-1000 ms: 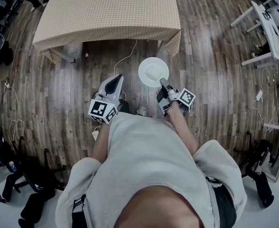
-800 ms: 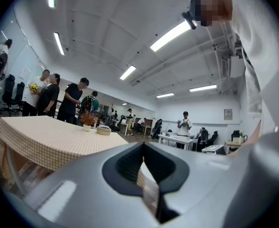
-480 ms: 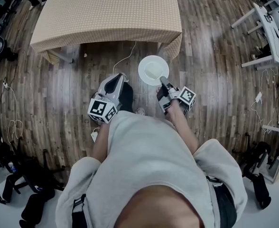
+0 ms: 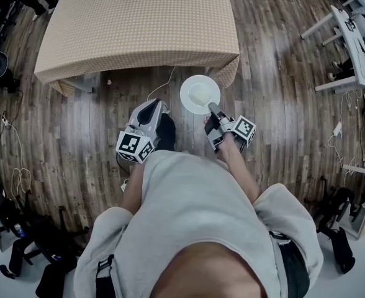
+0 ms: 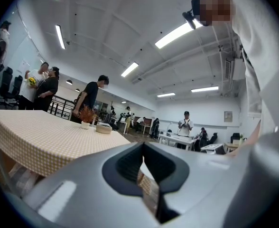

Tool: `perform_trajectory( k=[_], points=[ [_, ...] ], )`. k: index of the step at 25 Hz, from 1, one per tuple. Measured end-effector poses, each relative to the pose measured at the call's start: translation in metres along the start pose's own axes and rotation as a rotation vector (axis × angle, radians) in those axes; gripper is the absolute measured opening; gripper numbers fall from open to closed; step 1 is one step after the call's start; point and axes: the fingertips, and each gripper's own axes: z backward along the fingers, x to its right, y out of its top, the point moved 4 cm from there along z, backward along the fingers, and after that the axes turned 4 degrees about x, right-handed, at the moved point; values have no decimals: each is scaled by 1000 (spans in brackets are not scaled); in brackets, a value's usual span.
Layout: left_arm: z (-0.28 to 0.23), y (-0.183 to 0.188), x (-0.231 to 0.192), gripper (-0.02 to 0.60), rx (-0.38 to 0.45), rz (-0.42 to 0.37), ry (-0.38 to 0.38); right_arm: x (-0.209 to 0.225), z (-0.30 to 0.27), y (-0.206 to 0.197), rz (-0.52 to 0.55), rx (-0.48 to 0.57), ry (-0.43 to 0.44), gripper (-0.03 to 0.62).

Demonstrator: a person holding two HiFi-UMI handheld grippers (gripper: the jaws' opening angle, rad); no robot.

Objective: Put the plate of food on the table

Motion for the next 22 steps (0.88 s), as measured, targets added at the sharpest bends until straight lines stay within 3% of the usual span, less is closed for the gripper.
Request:
perform_trajectory(
  k=[12,22],
  points=[
    [-83,11,-96,9,-48,29,-23,-21,-106,40,-23,37,-28,9],
    [-173,53,-195,9,-59,15,-92,-53,-209,61,-57,90,-59,11]
  ],
)
